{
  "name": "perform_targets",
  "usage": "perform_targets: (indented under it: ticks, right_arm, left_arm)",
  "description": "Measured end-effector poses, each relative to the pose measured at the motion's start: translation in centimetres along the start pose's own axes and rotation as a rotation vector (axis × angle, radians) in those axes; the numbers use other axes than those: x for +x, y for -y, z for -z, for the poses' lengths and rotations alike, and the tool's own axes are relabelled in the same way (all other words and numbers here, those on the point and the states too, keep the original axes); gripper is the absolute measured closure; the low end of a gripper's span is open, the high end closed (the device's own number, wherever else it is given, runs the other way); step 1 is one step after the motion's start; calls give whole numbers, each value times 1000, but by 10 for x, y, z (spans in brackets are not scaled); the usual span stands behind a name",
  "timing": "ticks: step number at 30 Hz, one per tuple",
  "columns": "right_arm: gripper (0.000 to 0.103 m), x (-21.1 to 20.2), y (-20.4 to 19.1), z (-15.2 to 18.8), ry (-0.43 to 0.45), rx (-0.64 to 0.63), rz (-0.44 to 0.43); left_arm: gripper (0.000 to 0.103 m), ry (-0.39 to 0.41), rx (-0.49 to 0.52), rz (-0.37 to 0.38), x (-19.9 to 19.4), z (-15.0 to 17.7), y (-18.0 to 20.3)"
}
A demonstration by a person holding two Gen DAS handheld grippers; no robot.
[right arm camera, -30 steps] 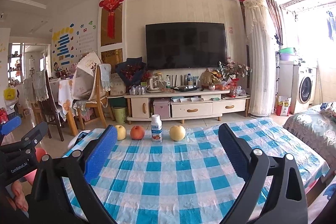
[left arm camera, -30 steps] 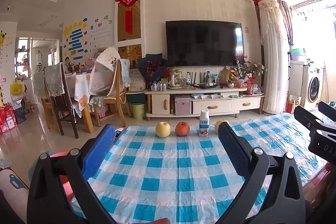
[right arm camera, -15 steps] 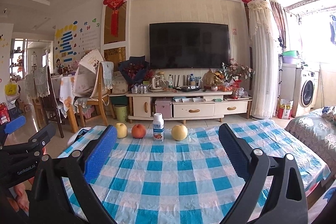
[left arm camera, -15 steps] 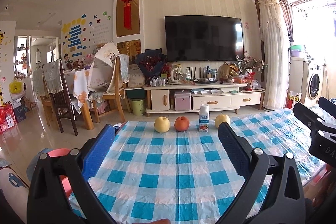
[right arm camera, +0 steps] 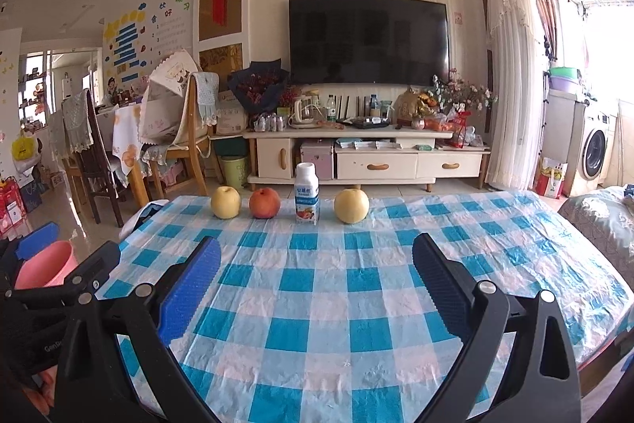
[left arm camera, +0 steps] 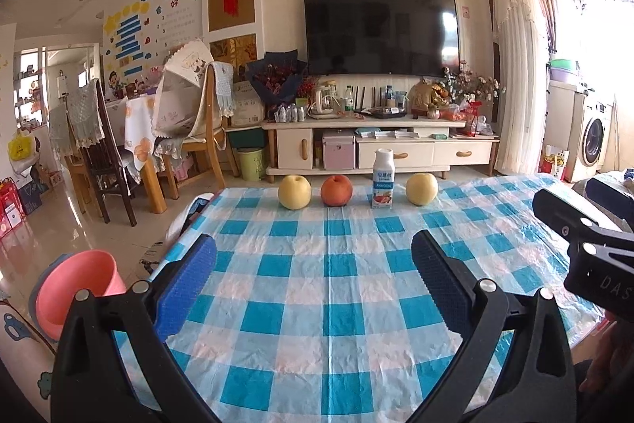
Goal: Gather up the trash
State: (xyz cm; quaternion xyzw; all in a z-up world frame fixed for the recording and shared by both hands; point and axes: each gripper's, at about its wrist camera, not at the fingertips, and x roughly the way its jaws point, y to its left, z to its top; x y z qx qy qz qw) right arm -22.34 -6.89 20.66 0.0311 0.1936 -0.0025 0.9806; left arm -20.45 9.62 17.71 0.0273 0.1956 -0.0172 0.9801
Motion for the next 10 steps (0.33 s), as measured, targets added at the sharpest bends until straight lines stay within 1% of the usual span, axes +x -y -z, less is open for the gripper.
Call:
perform_targets:
  ticks: [3, 7, 8, 10]
  right_arm:
    - [7, 45, 7, 6, -89, -1, 9]
    - [7, 114, 17, 23, -211, -10, 42]
    - [7, 132, 20, 29, -244, -14, 53]
    - [7, 168, 24, 44, -316, -26, 67]
  left_arm:
    - [4, -71, -5, 12, 34, 11, 5]
    - [4, -217, -18, 20, 96, 31, 14]
    - [4, -265, -22, 16, 117, 38, 16]
    - [4, -321, -33, 9, 145, 51, 20]
